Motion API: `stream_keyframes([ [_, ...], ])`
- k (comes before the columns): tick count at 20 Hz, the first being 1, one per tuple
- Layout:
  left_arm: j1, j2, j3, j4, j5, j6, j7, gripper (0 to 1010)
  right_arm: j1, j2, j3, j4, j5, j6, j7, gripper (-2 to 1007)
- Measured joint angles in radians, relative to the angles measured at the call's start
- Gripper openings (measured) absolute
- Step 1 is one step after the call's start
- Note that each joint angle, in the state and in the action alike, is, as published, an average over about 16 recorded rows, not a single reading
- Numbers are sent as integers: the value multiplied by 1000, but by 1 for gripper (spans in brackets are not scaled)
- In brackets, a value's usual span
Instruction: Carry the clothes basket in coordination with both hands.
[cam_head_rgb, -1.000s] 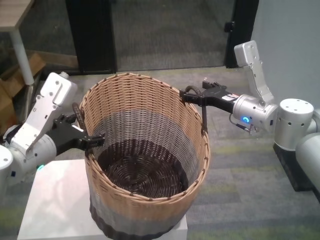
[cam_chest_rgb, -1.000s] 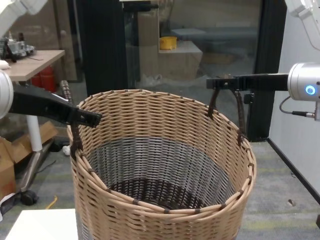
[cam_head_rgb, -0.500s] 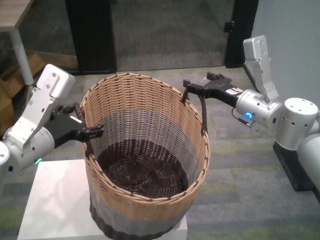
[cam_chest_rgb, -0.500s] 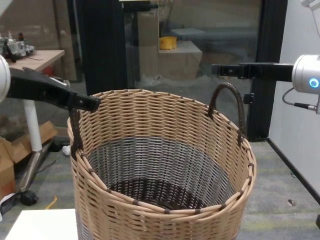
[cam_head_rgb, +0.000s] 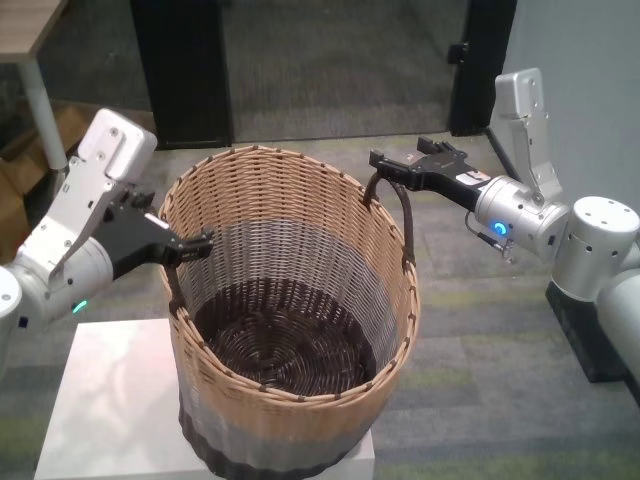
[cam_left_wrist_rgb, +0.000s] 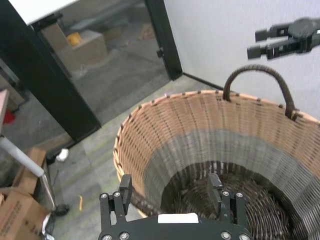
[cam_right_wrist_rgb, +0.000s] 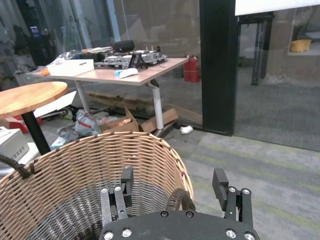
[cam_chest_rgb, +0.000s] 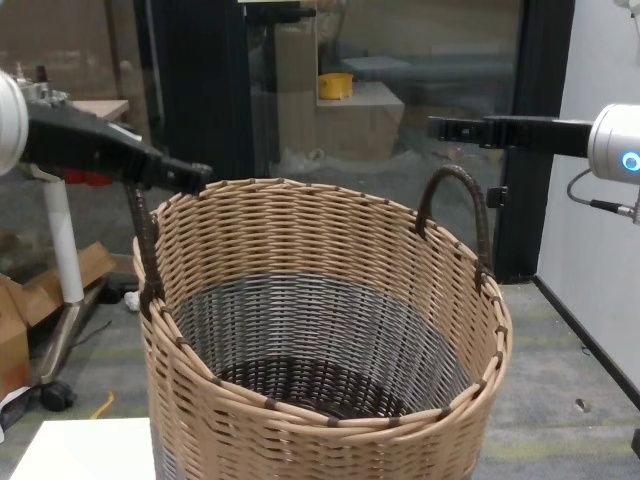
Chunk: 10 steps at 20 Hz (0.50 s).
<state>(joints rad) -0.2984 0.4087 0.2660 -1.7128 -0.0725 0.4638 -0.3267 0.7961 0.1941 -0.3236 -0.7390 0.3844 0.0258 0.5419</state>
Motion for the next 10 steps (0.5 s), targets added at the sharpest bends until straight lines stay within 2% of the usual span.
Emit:
stream_keyframes([
  [5,-19,-13,-1,-4,15,-22,-5,1002,-6,-3,13,-7,12,-36,-5,1003],
  [10,-39,-26,1,4,29,-75,-8,1002,-18,-6,32,-22,21,-87,-19,1003],
])
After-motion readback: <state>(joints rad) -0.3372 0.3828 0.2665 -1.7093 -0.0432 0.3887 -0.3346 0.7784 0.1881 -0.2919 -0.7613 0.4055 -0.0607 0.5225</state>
